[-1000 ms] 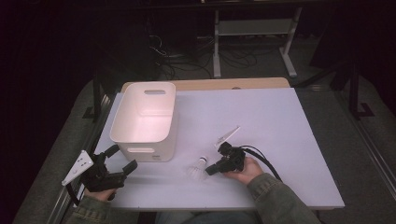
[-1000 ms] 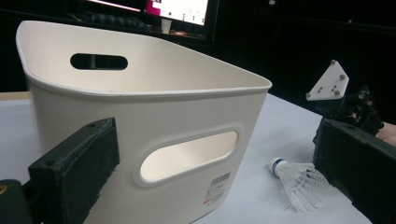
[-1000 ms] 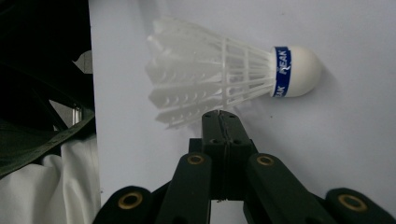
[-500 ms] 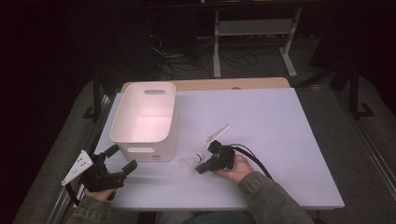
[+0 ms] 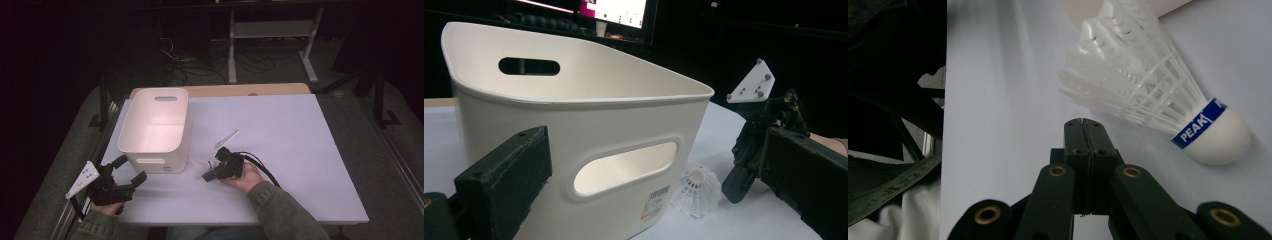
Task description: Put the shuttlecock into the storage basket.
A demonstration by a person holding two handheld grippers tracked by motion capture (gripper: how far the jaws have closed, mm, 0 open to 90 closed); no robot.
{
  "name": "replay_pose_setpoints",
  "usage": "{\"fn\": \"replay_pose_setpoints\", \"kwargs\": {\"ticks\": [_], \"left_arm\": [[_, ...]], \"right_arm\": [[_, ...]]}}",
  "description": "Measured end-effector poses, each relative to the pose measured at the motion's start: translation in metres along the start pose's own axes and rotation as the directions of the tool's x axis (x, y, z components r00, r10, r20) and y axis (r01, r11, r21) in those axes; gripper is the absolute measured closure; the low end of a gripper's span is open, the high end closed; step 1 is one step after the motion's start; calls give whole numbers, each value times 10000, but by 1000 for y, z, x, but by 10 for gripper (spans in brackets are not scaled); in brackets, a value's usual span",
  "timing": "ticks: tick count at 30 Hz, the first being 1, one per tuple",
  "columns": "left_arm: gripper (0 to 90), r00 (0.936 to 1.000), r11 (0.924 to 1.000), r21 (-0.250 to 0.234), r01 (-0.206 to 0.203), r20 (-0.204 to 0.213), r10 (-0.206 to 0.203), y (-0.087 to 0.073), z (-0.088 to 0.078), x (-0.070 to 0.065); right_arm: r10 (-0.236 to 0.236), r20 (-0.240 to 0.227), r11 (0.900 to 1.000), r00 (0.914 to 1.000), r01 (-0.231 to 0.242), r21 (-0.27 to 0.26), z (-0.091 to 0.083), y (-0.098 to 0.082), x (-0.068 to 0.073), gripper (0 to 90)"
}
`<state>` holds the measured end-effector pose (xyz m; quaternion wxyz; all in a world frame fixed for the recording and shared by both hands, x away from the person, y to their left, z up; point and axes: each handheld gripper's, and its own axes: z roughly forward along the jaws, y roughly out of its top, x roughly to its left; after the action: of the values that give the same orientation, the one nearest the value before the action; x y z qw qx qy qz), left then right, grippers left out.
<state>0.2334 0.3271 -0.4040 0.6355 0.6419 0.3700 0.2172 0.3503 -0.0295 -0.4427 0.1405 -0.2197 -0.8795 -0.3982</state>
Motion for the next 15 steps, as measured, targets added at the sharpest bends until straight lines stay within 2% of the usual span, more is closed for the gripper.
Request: {"fn": "replay_pose_setpoints", "kwargs": {"ticks": [2, 5, 6, 10, 11, 15], "left_arm": [[0, 10000, 10000, -1, 22, -9, -22, 0, 0, 0], [0, 10000, 10000, 20, -4, -15, 4, 0, 0, 0], [0, 10000, 10000, 21, -2, -16, 2, 0, 0, 0], [0, 10000, 10000, 17, 2, -26, -2, 0, 0, 0], [0, 10000, 10000, 5, 16, -11, -16, 0, 0, 0], [0, 10000, 10000, 42, 2, -29, -2, 0, 0, 0]], "right_arm": [[-84, 65, 10000, 9999, 84, -14, 0, 1, -2, 885], [138, 86, 9999, 9999, -138, -27, 0, 4, -3, 885], [-26, 94, 10000, 10000, 26, -53, 1, 5, -4, 884], [-27, 213, 10000, 9998, 29, -68, 4, 9, -6, 885], [-195, 298, 9998, 9994, 198, -88, 5, 10, -8, 885], [28, 382, 9998, 9993, -21, -173, 4, 11, -10, 884]]}}
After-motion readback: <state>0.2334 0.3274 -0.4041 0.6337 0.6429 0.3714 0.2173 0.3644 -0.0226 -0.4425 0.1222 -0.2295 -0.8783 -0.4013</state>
